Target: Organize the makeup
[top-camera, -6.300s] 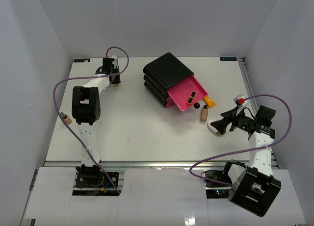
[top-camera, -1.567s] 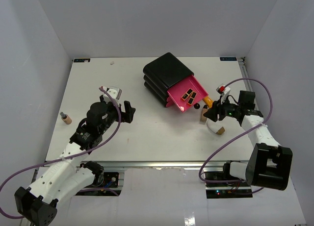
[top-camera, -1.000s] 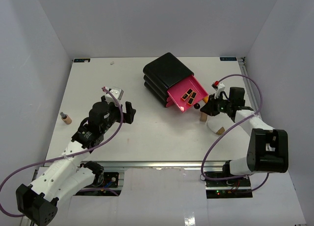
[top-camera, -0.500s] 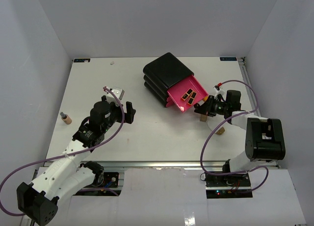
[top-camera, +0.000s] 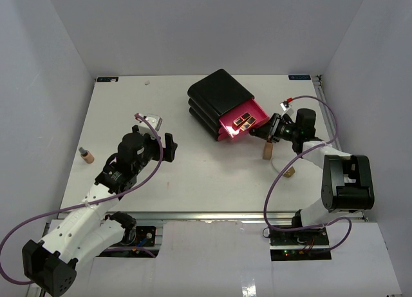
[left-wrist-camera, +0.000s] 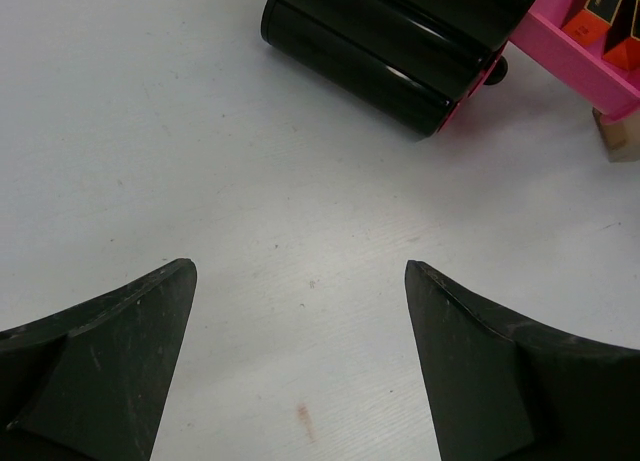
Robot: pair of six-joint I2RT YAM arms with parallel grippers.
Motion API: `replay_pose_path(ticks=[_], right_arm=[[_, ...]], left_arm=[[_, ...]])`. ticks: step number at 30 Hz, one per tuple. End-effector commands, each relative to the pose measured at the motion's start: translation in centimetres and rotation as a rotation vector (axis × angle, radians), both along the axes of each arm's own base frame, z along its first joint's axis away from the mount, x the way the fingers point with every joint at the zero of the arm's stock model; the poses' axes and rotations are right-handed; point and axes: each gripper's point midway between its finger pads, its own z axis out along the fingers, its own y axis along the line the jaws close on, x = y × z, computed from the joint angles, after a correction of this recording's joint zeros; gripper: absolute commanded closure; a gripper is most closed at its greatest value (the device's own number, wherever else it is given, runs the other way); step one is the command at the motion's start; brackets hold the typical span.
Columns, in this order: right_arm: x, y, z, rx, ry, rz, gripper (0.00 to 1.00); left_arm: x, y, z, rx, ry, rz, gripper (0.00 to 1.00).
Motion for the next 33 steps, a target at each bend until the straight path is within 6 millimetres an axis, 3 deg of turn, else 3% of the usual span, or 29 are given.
replay_pose_path(ticks=[1, 6, 9, 22, 27, 33], right_arm=[[2.3, 1.1, 5.4, 0.029, -0.157, 0.006, 0.84], [3.5, 2.1, 6.2, 0.005, -0.191, 0.017, 0.83], [4.3, 2.8, 5.7, -0.005, -0.183, 0.030, 0.83], [9.7, 4.1, 6.0, -0.021, -0.221, 0.032, 0.81], [10.3, 4.2, 5.4, -0.041, -0.249, 0.044, 0.78], [8.6, 3.1, 4.1, -0.104, -0.281, 0.058, 0.72]], left_arm=[[0.0, 0.0, 0.5, -0.004, -0.016, -0.006, 0.04], [0.0, -0.1, 0.5, -0.006, -0.016, -0.010, 0.04], [0.0, -0.1, 0.3, -0.003, -0.010, -0.012, 0.03], [0.3, -0.1, -0.1, 0.009, 0.001, -0.006, 0.03], [0.3, 0.0, -0.2, 0.010, 0.001, -0.001, 0.03], [0.1, -0.1, 0.3, 0.002, -0.009, -0.009, 0.03]])
